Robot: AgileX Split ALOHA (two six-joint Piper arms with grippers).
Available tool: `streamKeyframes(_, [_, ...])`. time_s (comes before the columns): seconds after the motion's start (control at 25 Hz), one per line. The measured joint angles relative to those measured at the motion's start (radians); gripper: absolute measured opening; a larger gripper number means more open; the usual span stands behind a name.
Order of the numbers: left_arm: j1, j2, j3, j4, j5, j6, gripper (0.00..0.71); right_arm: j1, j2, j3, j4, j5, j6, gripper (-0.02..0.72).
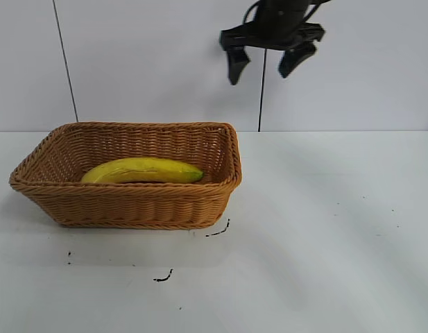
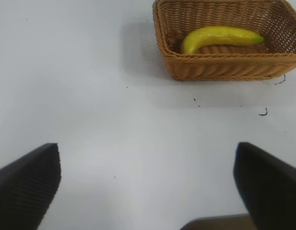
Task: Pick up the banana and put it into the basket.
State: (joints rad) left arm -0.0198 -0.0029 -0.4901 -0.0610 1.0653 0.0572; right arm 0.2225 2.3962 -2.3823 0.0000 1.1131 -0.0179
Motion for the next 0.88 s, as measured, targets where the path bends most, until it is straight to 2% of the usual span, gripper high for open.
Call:
streamKeyframes(0.2, [0.000, 0.000, 0.000, 0.000, 0.000, 0.000, 0.695, -0.137, 0.000, 0.000, -0.006, 0.067, 0.000, 0.689])
streamKeyframes(0.44, [0.000, 0.000, 0.000, 0.000, 0.000, 0.000, 0.695, -0.231, -0.011, 0.004, -0.006, 0.101, 0.000, 0.689])
streamKeyframes(0.64, [0.000, 0.000, 0.000, 0.000, 0.000, 0.000, 0.695, -0.252, -0.092, 0.065, -0.007, 0.103, -0.001, 0.689])
streamKeyframes(0.88, [0.000, 0.000, 0.000, 0.000, 0.000, 0.000, 0.695, -0.252, -0.263, 0.308, 0.000, 0.103, -0.004, 0.689])
